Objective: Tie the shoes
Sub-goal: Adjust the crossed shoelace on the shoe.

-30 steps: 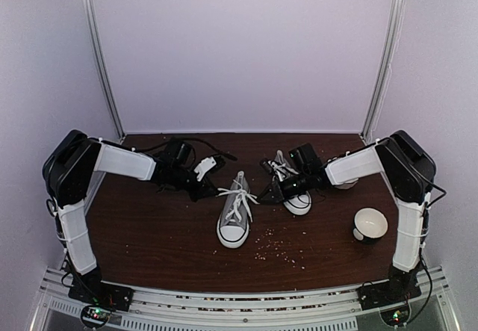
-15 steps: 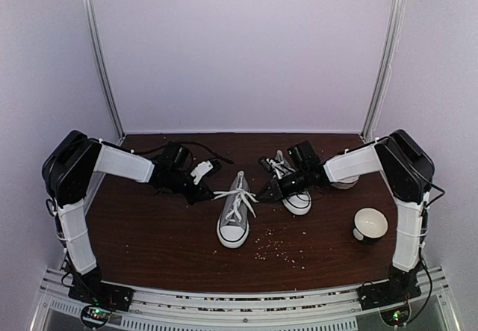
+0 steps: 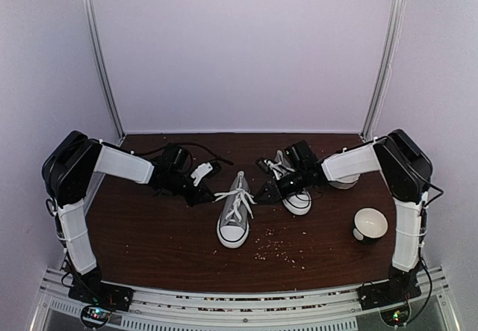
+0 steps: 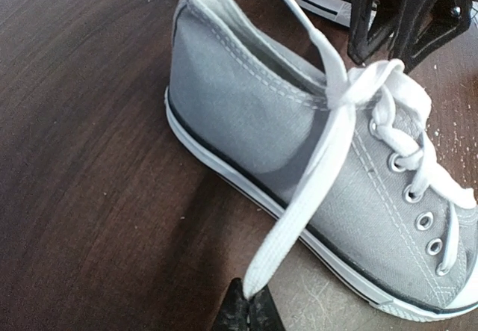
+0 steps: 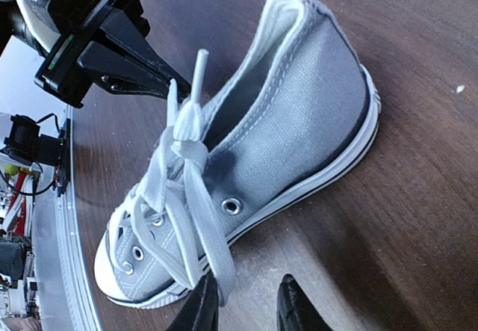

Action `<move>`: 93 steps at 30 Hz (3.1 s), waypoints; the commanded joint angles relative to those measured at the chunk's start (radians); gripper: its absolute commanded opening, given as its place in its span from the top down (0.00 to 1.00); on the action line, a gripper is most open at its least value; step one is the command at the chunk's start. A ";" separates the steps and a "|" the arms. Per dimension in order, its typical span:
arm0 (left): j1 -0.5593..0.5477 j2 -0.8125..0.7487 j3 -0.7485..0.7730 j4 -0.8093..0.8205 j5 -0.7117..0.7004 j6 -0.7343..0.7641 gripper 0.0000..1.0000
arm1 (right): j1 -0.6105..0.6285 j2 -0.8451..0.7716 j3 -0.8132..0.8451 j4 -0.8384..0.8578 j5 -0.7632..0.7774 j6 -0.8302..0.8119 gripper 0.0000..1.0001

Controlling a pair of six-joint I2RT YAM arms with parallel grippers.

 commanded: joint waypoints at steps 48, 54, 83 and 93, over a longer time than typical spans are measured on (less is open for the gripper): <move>0.001 -0.038 -0.008 0.056 0.046 -0.002 0.98 | 0.148 0.025 0.194 0.124 0.322 0.172 1.00; 0.001 -0.032 0.000 0.062 0.049 -0.010 0.98 | 0.171 -0.033 0.205 0.121 0.270 0.139 1.00; -0.092 -0.058 0.108 0.136 0.043 -0.019 0.62 | 0.126 -0.130 0.054 0.183 0.266 0.206 1.00; -0.150 0.052 0.231 -0.005 0.032 0.046 0.71 | 0.115 -0.185 -0.024 0.215 0.268 0.243 1.00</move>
